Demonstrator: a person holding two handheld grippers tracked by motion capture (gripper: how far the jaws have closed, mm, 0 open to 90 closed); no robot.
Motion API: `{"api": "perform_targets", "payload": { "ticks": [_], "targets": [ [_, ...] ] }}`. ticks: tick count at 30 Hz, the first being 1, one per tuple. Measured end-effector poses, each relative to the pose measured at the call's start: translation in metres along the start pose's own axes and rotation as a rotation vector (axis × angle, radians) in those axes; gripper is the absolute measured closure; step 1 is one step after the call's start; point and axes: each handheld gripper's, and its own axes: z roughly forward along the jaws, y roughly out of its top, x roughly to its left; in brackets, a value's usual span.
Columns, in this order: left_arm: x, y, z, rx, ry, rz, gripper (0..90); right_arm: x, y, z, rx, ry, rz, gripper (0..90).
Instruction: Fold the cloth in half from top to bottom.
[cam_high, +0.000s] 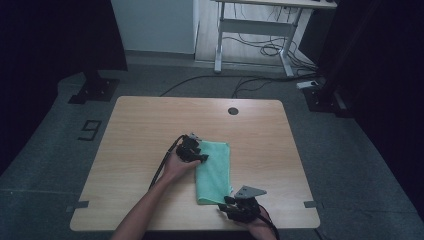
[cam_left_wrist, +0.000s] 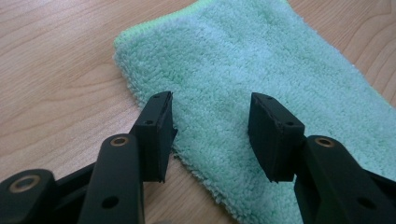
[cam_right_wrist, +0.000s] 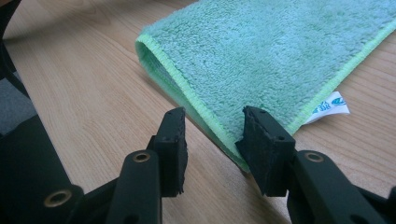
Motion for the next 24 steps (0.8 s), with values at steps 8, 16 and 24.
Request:
{"api": "perform_targets", "payload": {
  "ticks": [8,16,24],
  "targets": [
    [-0.008,-0.01,-0.024,-0.064,-0.003,-0.013,47.8,-0.013,0.007,-0.006,-0.046,-0.014,0.038,55.6],
    [-0.025,-0.033,-0.042,-0.092,-0.033,0.003,47.0,-0.035,0.021,0.001,-0.064,-0.078,0.049,54.6],
    [-0.045,-0.049,-0.044,-0.098,-0.067,0.036,44.5,-0.058,0.041,0.018,-0.065,-0.117,0.045,53.3]
  ]
}}
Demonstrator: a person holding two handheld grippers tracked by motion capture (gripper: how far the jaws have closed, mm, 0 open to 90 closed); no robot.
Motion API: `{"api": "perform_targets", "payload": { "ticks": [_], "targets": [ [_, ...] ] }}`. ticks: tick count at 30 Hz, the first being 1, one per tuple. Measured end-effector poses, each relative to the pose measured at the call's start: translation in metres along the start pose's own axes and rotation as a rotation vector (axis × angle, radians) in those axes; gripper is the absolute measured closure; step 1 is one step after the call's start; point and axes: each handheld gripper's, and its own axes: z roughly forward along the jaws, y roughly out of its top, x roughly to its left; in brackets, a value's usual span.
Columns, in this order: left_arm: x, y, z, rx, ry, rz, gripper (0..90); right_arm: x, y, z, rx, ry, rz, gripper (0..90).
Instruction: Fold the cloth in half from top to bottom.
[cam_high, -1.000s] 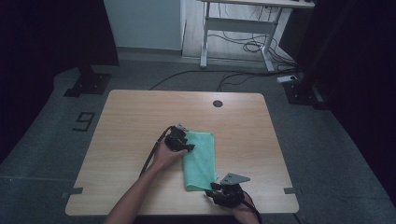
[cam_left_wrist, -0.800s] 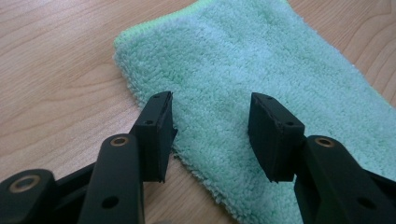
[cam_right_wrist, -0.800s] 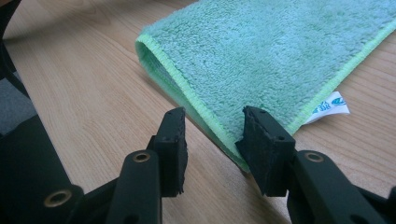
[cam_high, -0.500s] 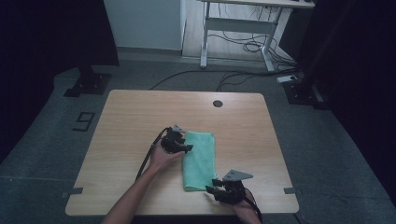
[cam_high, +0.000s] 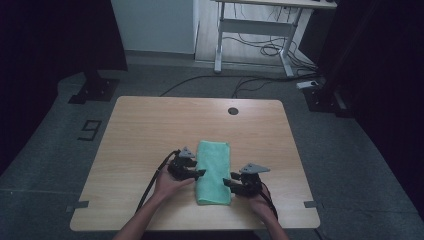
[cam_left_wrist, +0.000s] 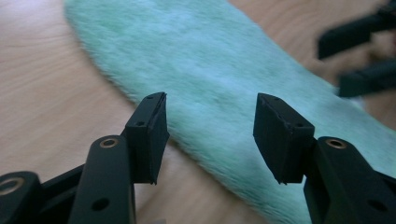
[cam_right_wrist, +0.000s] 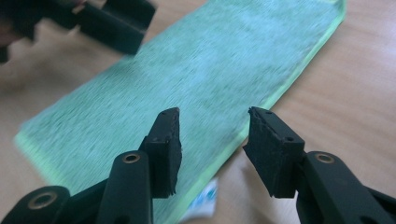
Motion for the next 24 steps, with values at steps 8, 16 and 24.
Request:
{"api": "perform_targets", "payload": {
  "ticks": [8,16,24],
  "targets": [
    [-0.035,-0.02,-0.003,0.024,-0.021,0.075,41.1,-0.006,0.007,0.005,-0.017,0.002,0.01,52.8],
    [-0.046,-0.041,-0.006,0.05,0.005,0.107,38.9,0.001,0.001,0.003,-0.027,0.029,0.017,52.5],
    [-0.051,-0.046,-0.005,0.039,0.046,0.147,37.7,0.004,-0.001,0.006,-0.014,0.039,0.02,52.2]
  ]
}}
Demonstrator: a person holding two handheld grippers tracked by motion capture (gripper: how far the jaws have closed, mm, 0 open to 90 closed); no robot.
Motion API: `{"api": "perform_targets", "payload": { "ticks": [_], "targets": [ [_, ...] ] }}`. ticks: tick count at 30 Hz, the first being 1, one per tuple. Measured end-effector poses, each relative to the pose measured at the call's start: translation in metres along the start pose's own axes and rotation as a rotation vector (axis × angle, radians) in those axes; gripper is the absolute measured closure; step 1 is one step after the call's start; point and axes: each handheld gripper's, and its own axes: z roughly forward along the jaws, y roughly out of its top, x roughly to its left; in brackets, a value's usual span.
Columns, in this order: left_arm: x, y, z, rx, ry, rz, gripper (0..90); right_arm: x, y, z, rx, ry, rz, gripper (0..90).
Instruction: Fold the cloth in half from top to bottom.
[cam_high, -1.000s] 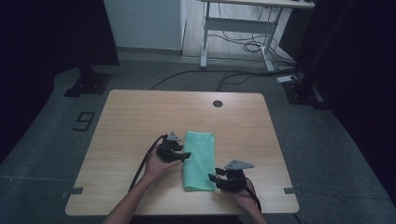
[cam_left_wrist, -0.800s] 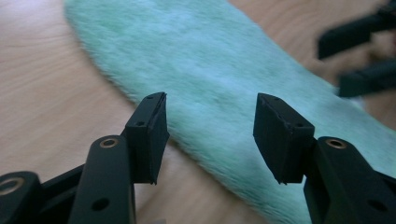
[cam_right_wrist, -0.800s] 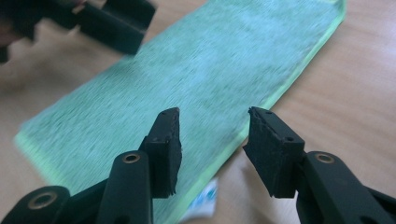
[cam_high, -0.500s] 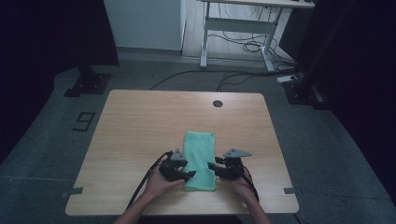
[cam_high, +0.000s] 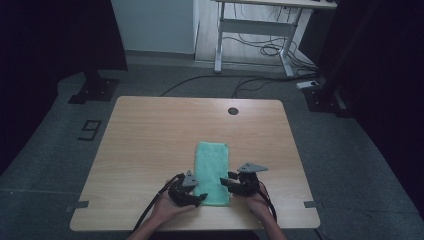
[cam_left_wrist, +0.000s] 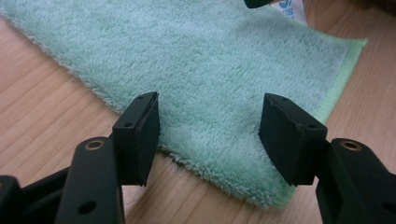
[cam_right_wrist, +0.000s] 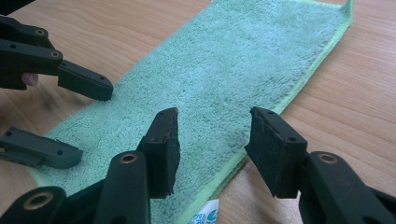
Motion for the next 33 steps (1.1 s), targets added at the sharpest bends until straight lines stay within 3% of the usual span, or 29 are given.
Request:
{"api": "perform_targets", "payload": {
  "ticks": [17,26,33],
  "targets": [
    [0.0,-0.003,-0.001,-0.017,-0.006,-0.015,37.6,-0.008,0.025,0.021,0.027,-0.026,-0.04,51.9],
    [0.0,-0.007,-0.004,-0.025,-0.022,-0.022,37.4,-0.024,0.044,0.04,0.013,-0.029,-0.05,51.7],
    [-0.001,-0.008,-0.005,-0.023,-0.024,-0.017,37.4,-0.04,0.062,0.06,0.03,-0.033,-0.027,51.2]
  ]
}}
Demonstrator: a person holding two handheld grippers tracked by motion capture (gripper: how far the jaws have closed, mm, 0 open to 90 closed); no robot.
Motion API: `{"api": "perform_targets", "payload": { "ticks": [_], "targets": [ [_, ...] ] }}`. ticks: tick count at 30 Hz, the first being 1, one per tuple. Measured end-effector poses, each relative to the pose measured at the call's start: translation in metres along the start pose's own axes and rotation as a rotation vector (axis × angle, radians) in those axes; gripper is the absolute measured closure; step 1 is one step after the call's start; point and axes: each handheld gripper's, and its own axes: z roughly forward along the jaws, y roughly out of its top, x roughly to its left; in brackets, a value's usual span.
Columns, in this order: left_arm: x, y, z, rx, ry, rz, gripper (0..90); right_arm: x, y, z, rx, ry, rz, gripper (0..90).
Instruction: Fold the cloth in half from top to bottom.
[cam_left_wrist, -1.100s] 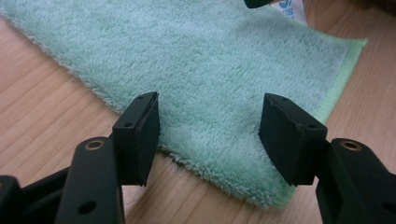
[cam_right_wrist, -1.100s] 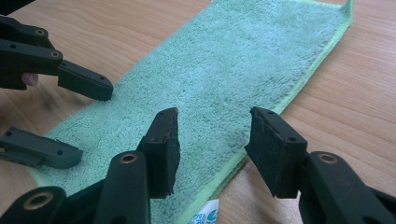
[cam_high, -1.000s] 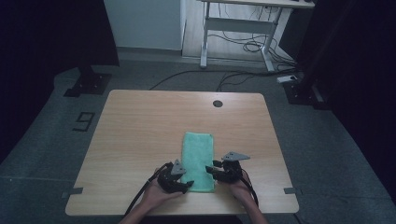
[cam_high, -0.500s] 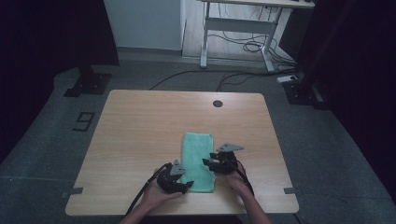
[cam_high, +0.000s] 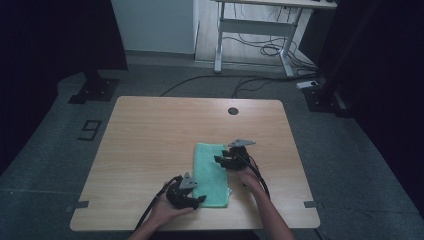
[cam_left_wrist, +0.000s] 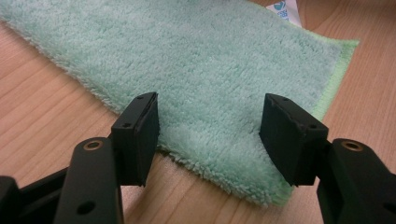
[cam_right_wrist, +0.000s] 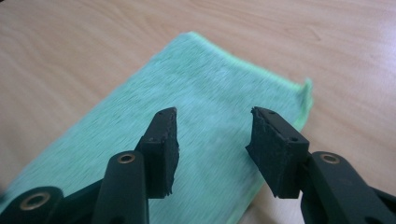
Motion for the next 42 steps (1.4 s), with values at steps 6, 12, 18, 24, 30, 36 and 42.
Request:
{"api": "perform_targets", "payload": {
  "ticks": [6,12,18,24,30,36,42],
  "targets": [
    [0.0,-0.001,0.0,0.0,-0.001,0.004,37.4,-0.008,0.008,0.019,0.029,0.0,0.008,51.2],
    [0.0,-0.001,-0.001,-0.001,-0.005,0.002,37.4,-0.02,0.011,0.027,0.034,-0.019,0.036,51.8],
    [-0.001,-0.002,-0.002,-0.003,-0.003,0.0,37.4,-0.029,0.012,0.027,0.015,-0.047,0.075,51.9],
    [0.0,-0.002,-0.004,-0.005,-0.007,-0.008,37.8,-0.031,0.011,0.028,0.006,-0.046,0.08,52.3],
    [-0.006,-0.003,-0.009,0.002,-0.004,0.007,38.1,-0.03,0.01,0.028,-0.001,-0.049,0.079,52.0],
    [-0.007,-0.011,-0.01,0.005,-0.011,-0.001,38.6,-0.031,0.011,0.028,0.0,-0.044,0.084,52.1],
    [-0.006,-0.011,-0.009,0.002,-0.011,-0.002,38.6,-0.031,0.011,0.028,0.004,-0.044,0.083,52.0]
  ]
}}
